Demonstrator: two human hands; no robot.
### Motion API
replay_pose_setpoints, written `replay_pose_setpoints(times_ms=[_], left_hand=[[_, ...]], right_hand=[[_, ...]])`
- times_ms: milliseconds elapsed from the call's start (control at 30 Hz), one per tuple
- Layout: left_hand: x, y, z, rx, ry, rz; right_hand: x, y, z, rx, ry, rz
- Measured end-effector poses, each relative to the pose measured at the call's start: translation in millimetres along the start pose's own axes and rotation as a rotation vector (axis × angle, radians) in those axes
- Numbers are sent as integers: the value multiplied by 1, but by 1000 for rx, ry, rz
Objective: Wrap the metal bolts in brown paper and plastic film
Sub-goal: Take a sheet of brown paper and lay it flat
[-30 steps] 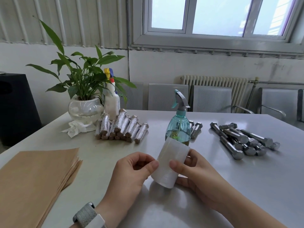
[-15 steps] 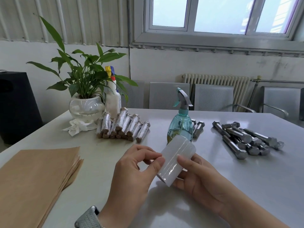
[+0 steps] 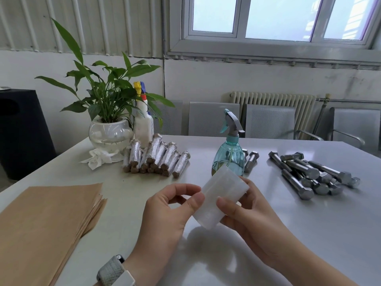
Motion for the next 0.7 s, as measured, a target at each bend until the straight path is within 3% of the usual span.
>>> replay_pose_setpoints(times_ms=[200,333,467,600,700], left_hand=[[-3,2,1,-5,-84,-66],[-6,1,2,-39,-71,54],[-6,2,4,-36,15,240],[3,-1,5,0,67,237],[13,-3,1,-40,209,304]], right_hand=[[0,0,-2,8,-70,-81],[-1,-1,-3,0,-96,-136],[2,-1,-3,10,-38,-125],[2,-2,1,7,48,7],[-1,-2,2,-2,71,69]])
Point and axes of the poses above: each hand's wrist, its own z-axis towards the middle knuckle, its own y-axis out of the palm, x = y × z, the point moved 5 cm from there along z, towards the middle knuckle, and after that the axes turned 12 degrees about x, right-handed, at the moved point
